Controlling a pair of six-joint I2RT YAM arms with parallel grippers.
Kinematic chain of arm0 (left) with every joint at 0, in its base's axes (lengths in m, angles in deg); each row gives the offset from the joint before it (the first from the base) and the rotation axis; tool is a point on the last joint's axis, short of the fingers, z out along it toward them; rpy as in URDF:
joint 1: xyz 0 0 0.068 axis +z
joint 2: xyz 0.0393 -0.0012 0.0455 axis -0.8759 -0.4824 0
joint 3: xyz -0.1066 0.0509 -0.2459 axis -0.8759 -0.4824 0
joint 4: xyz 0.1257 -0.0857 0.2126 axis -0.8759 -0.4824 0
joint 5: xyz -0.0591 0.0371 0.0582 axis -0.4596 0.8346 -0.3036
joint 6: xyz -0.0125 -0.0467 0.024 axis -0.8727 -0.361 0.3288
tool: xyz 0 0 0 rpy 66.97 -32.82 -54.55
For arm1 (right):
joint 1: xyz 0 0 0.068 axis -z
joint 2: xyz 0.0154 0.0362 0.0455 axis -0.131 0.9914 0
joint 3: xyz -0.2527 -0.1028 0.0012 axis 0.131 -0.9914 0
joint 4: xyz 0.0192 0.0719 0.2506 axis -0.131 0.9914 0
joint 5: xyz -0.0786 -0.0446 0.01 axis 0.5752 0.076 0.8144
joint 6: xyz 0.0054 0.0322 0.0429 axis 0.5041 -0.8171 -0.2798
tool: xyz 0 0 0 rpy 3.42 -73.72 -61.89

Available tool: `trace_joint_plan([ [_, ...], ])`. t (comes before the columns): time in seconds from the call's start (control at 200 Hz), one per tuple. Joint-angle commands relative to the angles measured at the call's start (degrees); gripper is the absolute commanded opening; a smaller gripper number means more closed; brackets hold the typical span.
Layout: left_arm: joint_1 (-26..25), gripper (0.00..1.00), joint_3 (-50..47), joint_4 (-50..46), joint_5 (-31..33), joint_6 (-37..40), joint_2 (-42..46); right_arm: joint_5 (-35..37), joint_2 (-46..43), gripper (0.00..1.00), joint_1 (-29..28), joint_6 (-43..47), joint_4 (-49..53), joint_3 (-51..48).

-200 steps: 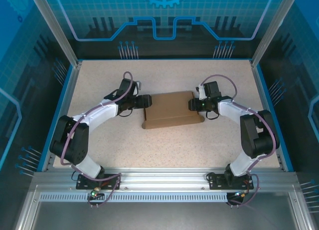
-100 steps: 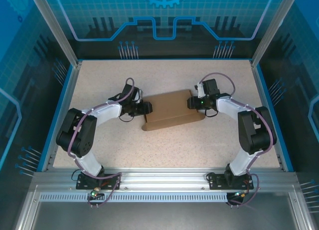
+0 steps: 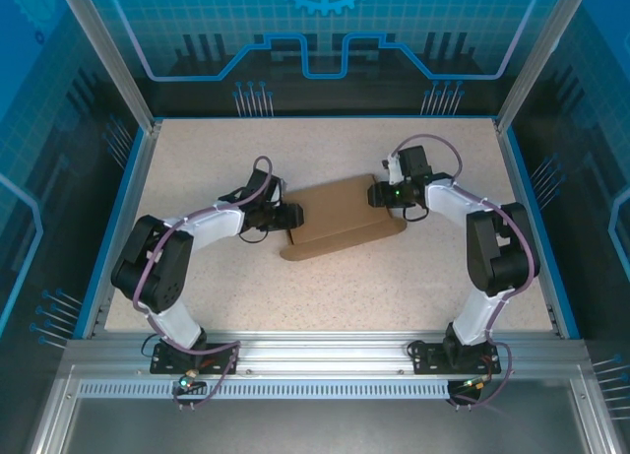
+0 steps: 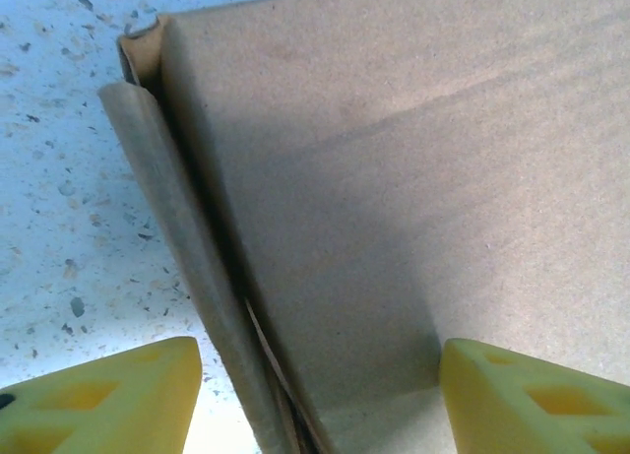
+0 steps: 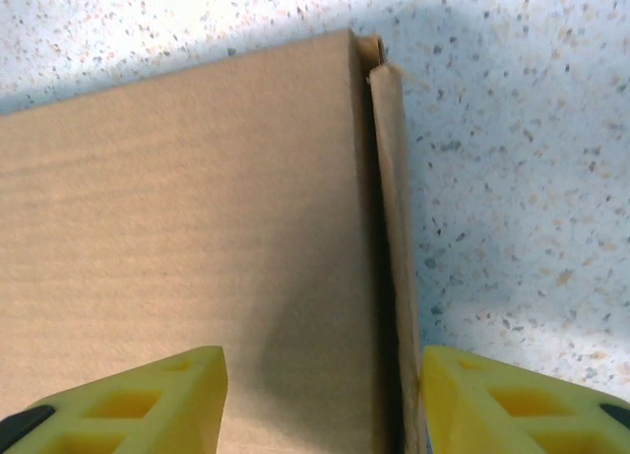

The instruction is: Fold the paper box

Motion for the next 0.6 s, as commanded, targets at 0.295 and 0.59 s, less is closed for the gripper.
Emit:
trace_joint_plan([
  [0.295, -0.8, 0.78, 0.0, -1.0, 8.8, 2.9, 7.9, 4.4, -7.6, 0.6, 0.6, 7.0, 8.8, 2.5],
  [0.59, -0.5, 0.78, 1.0, 0.5, 9.5, 4.0, 9.2, 5.2, -16.3, 0.69, 0.5, 7.7, 9.7, -1.7],
])
